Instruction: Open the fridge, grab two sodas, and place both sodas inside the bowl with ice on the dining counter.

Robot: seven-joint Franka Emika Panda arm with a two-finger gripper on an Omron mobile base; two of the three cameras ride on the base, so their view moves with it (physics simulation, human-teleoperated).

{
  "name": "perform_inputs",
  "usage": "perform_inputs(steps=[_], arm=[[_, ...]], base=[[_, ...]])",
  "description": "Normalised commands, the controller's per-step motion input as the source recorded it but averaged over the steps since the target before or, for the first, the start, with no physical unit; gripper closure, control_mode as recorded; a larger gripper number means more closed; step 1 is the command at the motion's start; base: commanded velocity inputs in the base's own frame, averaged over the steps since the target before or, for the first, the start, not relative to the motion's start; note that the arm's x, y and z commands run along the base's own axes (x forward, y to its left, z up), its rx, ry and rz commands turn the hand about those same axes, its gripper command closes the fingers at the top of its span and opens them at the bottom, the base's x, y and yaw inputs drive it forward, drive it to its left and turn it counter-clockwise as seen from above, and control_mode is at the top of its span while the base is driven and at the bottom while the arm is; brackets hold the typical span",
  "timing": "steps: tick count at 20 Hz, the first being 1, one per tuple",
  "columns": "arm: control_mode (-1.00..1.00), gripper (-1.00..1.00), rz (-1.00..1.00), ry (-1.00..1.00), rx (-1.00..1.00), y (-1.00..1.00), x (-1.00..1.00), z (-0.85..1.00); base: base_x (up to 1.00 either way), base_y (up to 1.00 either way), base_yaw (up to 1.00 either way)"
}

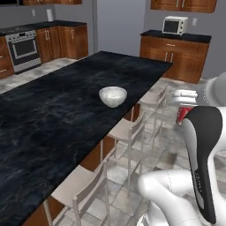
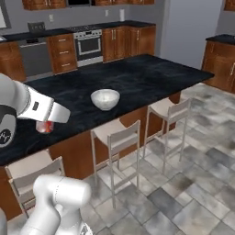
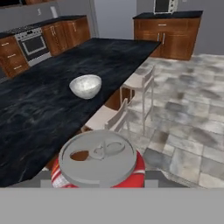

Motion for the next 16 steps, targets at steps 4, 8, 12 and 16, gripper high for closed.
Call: perform_inputs(steps=[4, 8, 12, 16], arm=[[1.00, 1.00, 0.00, 0.00, 0.00, 0.00, 0.00, 0.00], [1.00, 1.00, 0.00, 0.00, 0.00, 0.00, 0.00, 0.00], [1.00, 1.00, 0.00, 0.00, 0.00, 0.00, 0.00, 0.00], [1.00, 1.00, 0.00, 0.00, 0.00, 0.00, 0.00, 0.00]], base=[[0.53, -0.51, 0.40], [0.46, -0.50, 0.41], [0.28, -0.48, 0.44], [0.22, -0.49, 0.45]])
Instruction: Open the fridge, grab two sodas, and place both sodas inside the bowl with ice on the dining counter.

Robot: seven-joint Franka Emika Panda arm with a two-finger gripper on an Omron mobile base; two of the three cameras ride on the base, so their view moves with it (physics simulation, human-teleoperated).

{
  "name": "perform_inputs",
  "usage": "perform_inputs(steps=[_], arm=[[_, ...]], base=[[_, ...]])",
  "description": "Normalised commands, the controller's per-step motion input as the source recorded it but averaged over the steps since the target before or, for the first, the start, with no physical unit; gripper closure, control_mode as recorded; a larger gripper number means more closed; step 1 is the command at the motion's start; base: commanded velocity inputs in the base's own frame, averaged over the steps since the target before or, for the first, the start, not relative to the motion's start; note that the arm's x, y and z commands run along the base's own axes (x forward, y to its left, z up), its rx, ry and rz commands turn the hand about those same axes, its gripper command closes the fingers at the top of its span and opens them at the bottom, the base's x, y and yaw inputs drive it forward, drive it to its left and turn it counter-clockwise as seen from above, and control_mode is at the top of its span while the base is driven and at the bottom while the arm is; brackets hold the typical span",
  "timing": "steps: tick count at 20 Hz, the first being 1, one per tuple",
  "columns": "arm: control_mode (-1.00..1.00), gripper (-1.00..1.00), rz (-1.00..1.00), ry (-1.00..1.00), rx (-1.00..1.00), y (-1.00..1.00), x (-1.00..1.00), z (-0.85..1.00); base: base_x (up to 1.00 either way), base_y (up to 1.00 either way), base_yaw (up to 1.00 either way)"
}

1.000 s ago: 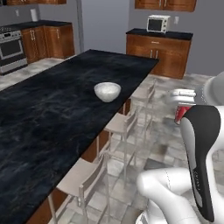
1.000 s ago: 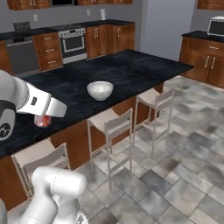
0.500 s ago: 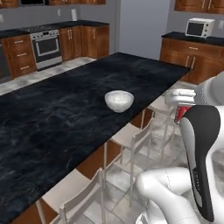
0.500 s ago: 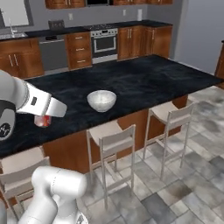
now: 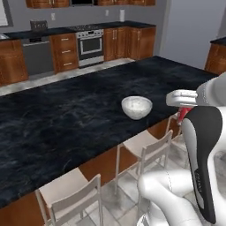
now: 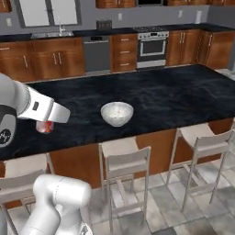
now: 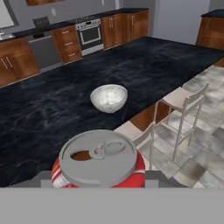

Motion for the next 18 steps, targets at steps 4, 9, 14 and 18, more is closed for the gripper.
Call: perform_inputs(steps=[4, 9, 14, 18], arm=[[1.00, 1.00, 0.00, 0.00, 0.00, 0.00, 0.00, 0.00], [1.00, 1.00, 0.00, 0.00, 0.00, 0.00, 0.00, 0.00], [1.00, 1.00, 0.00, 0.00, 0.00, 0.00, 0.00, 0.00], [1.00, 1.00, 0.00, 0.00, 0.00, 0.00, 0.00, 0.00]], base=[[0.22, -0.49, 0.46], [0.26, -0.59, 0.43], [0.30, -0.67, 0.39], [0.43, -0.75, 0.34]])
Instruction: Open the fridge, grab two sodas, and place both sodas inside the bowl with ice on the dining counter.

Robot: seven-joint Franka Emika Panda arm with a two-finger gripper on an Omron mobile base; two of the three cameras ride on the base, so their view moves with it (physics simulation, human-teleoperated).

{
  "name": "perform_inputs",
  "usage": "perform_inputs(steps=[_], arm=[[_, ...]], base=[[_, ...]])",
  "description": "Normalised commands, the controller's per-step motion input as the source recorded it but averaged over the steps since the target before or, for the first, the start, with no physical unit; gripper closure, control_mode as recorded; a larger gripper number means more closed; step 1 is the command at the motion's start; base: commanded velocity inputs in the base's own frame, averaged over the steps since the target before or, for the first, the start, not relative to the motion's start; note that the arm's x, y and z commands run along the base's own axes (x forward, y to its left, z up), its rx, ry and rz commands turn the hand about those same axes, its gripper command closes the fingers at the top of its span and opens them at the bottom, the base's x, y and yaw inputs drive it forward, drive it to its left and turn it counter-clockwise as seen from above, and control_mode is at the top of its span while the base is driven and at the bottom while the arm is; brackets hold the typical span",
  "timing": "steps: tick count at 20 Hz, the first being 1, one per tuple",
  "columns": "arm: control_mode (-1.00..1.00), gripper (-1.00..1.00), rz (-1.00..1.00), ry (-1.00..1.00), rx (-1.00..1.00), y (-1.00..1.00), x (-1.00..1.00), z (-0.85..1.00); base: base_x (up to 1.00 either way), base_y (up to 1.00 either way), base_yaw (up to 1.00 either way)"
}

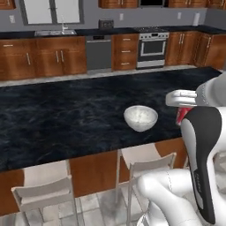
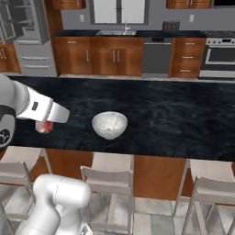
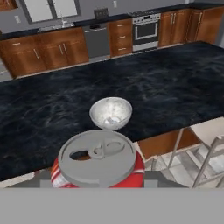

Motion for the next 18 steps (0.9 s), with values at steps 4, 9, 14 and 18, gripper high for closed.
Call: perform_inputs(steps=[4, 9, 14, 18], arm=[[1.00, 1.00, 0.00, 0.00, 0.00, 0.00, 0.00, 0.00], [1.00, 1.00, 0.00, 0.00, 0.00, 0.00, 0.00, 0.00], [1.00, 1.00, 0.00, 0.00, 0.00, 0.00, 0.00, 0.00], [-1.00, 1.00, 0.15, 0.26, 0.00, -0.15, 0.75, -0.13]], base=[[0.54, -0.72, 0.33], [0.87, -0.60, 0.32], [1.00, -0.26, 0.23], [0.25, -0.03, 0.04]])
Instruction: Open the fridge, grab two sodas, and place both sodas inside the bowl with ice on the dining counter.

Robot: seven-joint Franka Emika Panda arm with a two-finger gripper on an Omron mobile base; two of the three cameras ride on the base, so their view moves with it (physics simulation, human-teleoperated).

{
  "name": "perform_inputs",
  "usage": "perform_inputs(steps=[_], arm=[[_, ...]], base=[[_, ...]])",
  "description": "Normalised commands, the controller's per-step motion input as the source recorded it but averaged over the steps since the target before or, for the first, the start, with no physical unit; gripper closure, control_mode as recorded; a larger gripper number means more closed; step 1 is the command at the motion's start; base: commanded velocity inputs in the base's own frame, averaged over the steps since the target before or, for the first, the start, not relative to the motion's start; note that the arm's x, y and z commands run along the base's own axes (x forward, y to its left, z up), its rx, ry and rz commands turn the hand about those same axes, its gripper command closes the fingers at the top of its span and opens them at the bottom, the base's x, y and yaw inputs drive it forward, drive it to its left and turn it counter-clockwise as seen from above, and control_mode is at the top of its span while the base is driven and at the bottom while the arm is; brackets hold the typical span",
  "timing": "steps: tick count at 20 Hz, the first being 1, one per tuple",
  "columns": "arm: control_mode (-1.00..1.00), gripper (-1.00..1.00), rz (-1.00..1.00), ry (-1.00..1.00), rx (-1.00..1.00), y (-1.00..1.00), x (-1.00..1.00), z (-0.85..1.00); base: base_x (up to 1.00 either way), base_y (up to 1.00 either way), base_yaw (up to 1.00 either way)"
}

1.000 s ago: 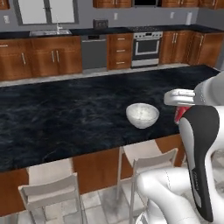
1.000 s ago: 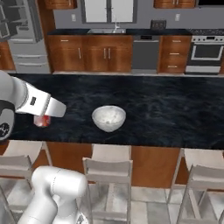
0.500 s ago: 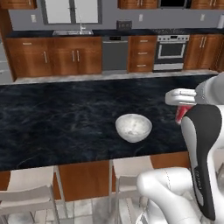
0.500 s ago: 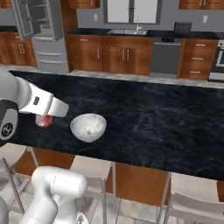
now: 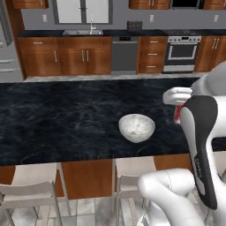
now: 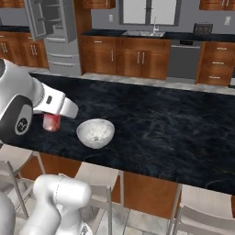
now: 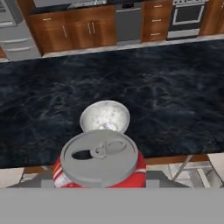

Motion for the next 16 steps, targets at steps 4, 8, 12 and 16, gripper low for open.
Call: perform_inputs(steps=[4, 8, 12, 16], arm=[[-1.00, 1.00, 0.31, 0.39, -0.02, -0.18, 1.00, -0.44], [-1.00, 1.00, 0.38, 0.40, -0.08, -0.13, 0.94, -0.58], [-1.00, 1.00, 0.38, 0.33, -0.14, -0.01, 0.80, -0.62], [-1.00, 1.00, 0.37, 0.19, -0.15, 0.00, 0.71, -0.53]], base=[[0.00, 0.00, 0.00], [0.00, 0.00, 0.00], [0.00, 0.00, 0.00], [0.00, 0.00, 0.00]])
